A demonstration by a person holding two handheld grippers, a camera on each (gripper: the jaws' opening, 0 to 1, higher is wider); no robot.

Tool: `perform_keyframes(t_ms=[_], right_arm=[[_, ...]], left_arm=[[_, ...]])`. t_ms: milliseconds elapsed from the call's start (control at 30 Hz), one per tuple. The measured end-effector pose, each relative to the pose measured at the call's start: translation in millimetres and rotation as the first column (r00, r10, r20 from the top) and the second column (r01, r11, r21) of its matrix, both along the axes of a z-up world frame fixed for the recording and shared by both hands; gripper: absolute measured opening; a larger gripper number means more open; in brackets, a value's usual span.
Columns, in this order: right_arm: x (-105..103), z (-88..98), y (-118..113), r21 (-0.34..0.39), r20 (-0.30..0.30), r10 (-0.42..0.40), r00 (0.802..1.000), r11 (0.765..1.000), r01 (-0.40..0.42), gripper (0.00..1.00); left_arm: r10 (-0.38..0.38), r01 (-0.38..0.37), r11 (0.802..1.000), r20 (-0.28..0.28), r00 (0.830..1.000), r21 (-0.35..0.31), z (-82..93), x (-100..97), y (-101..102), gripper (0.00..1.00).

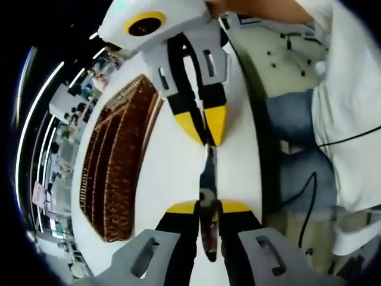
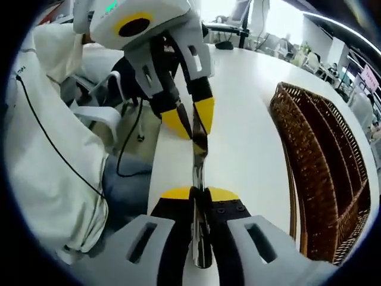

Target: Arrange the knives, forks, and spoons in their matching storage slots by inserting each utensil handle-first until every utensil is classified and aligned in the correct compartment

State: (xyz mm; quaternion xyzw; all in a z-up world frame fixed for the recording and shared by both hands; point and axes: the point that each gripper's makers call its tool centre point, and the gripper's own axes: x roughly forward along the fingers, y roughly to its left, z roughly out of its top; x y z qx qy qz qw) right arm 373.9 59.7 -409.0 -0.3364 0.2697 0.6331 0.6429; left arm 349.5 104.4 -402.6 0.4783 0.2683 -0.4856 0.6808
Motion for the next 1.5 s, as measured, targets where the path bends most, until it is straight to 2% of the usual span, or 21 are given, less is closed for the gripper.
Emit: perform_keyframes(t_ms=[267, 333, 433, 533, 600, 700, 767, 867, 900, 1067, 1100, 1233, 1300, 1367, 1433, 1467, 1500], right_arm=[[-5, 1.3, -1, -0.003, 0.07, -0.004, 0.998, 1.0, 0.004, 0.07], [-12, 1.3, -2, -0.012, 0.102, -0.001, 0.995, 1.0, 0.002, 0.07], [-18, 1.5, -3, -0.023, 0.136, 0.007, 0.991, 1.0, -0.004, 0.07], [-24, 1.4, -3, -0.031, 0.158, 0.013, 0.987, 0.999, -0.008, 0.07], [-25, 1.5, -3, -0.039, 0.179, 0.019, 0.984, 0.999, -0.012, 0.07], [-18, 2.3, -1, -0.047, 0.197, 0.025, 0.98, 0.999, -0.016, 0.07], [-15, 2.4, -1, -0.05, 0.197, 0.025, 0.98, 0.999, -0.015, 0.06], [-19, 2.3, -2, -0.05, 0.203, 0.025, 0.979, 0.999, -0.015, 0.06], [-23, 1.9, -3, -0.049, 0.201, 0.021, 0.979, 0.999, -0.011, 0.06], [-19, 1.9, -3, -0.049, 0.191, 0.022, 0.981, 0.999, -0.013, 0.07], [-20, 1.8, -3, -0.049, 0.191, 0.022, 0.981, 0.999, -0.013, 0.07], [-22, 1.7, -4, -0.053, 0.171, 0.028, 0.985, 0.998, -0.02, 0.07], [-21, 1.2, -4, -0.058, 0.141, 0.027, 0.99, 0.998, -0.019, 0.08], [-20, -0.1, -3, -0.075, 0.088, 0.03, 0.996, 0.997, -0.023, 0.08], [-23, -2.0, -4, -0.091, 0.029, 0.018, 0.999, 0.996, -0.016, 0.08], [-26, -3.4, -5, -0.103, -0.013, 0.004, 1.0, 0.995, -0.005, 0.08], [-27, -3.5, -4, -0.102, -0.026, 0.002, 1.0, 0.995, -0.004, 0.08]], left_arm=[[-0.004, 0.004, 1.0, -0.033, 0.999, 0.004, -0.7, 2.5, -2, 0.13], [0.019, -0.02, 1.0, -0.101, 0.995, -0.016, -1.9, -0.3, -3, 0.15], [0.032, -0.036, 0.999, -0.136, 0.99, -0.026, -1.9, 1.1, -4, 0.15], [0.068, -0.078, 0.996, -0.226, 0.972, -0.036, -4.3, 0.8, -3, 0.14], [0.125, -0.144, 0.989, -0.323, 0.938, -0.035, -6.8, -0.9, -2, 0.12], [0.119, -0.138, 0.99, -0.347, 0.93, -0.031, -7.2, 3.5, -3, 0.13], [0.143, -0.162, 0.987, -0.359, 0.922, -0.022, -7.6, 3.7, -3, 0.12], [0.121, -0.132, 0.991, -0.336, 0.934, -0.009, -7.7, 2.2, -3, 0.12], [0.104, -0.113, 0.994, -0.318, 0.942, -0.009, -7.6, 2.0, -5, 0.12], [0.097, -0.1, 0.995, -0.254, 0.962, -0.002, -5.2, -3.1, -4, 0.12], [0.084, -0.088, 0.996, -0.216, 0.973, -0.008, -3.8, 1.2, -3, 0.12], [0.074, -0.078, 0.997, -0.134, 0.988, -0.025, -0.8, -2.3, -4, 0.11], [0.071, -0.075, 0.997, -0.124, 0.99, -0.025, -0.6, -2.4, -4, 0.11], [0.056, -0.057, 0.998, -0.045, 0.997, -0.018, -1.5, -7.8, -6, 0.11], [0.051, -0.051, 0.999, -0.022, 0.998, -0.017, -0.4, -10.2, -7, 0.11], [0.034, -0.034, 0.999, 0.028, 0.999, -0.013, 0.3, -9.3, -8, 0.11], [0.024, -0.024, 1.0, 0.045, 0.999, -0.007, -0.1, -10.6, -8, 0.11]])
